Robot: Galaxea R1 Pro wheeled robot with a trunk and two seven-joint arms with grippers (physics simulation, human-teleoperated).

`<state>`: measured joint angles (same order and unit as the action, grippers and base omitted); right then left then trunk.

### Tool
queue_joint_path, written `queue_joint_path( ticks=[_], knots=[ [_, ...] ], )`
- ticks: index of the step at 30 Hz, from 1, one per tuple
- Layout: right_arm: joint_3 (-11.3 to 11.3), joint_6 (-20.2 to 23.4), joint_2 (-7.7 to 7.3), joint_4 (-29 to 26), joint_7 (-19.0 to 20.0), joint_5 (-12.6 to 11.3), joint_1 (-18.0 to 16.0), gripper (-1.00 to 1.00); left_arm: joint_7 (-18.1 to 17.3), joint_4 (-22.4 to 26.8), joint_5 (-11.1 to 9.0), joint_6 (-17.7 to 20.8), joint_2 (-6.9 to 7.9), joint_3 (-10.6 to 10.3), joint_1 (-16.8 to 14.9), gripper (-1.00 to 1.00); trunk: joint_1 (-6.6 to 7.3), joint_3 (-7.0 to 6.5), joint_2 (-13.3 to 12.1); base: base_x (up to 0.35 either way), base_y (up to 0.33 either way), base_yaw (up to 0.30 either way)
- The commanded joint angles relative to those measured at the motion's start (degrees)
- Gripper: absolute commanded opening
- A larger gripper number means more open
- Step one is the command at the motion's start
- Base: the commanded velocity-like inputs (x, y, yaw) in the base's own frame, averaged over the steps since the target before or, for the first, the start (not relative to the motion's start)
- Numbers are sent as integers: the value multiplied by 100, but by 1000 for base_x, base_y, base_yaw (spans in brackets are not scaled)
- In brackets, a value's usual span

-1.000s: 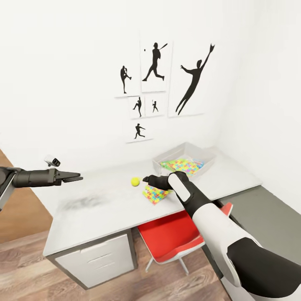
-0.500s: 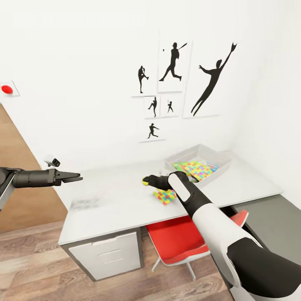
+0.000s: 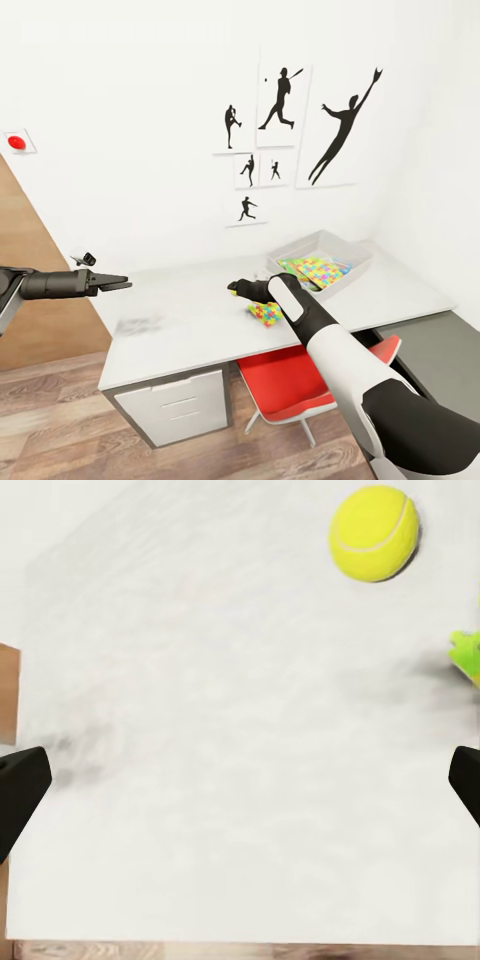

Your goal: Put all the toys in the child's room - the three board games (two on the bed and one on the table), the two jigsaw puzzles on the table, and the tennis ball on the table - inside the toy box on the table in the child's room.

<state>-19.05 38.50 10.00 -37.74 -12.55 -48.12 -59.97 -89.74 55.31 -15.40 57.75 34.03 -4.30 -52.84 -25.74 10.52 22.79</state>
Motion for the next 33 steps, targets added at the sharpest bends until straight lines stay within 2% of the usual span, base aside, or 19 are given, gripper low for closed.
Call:
queue_joint_path(
  ticks=[1,5,8,15,18,22,33],
  knots=[
    [-11,9,0,-6,-54,-52,-6,100,-26,-3,-7,61,7,-18,-7,100,-4,13,13,0,154,0],
    [-11,9,0,-6,-84,-49,-6,100,-26,-3,-7,61,7,-18,-7,100,-4,13,13,0,106,0],
    [-16,9,0,-1,-295,-54,-6,100,-26,-3,-7,61,7,-18,-7,100,-4,13,13,0,32,0],
    [-21,10,0,-4,-1395,-56,-6,100,-26,-4,0,61,7,-18,-7,100,-4,13,13,0,7,0],
    [-20,18,0,-9,-1711,-56,-6,100,-26,-9,1,61,7,-18,-7,100,-4,13,13,2,1,0],
    [-20,30,0,-15,-1929,-59,-6,100,-26,-11,2,54,7,-18,-7,100,-4,13,13,71,-4,0],
    [-19,42,0,-432,-1991,-66,-6,100,-26,-11,2,52,7,-18,-1,100,-4,13,13,52,-13,0]
  ],
)
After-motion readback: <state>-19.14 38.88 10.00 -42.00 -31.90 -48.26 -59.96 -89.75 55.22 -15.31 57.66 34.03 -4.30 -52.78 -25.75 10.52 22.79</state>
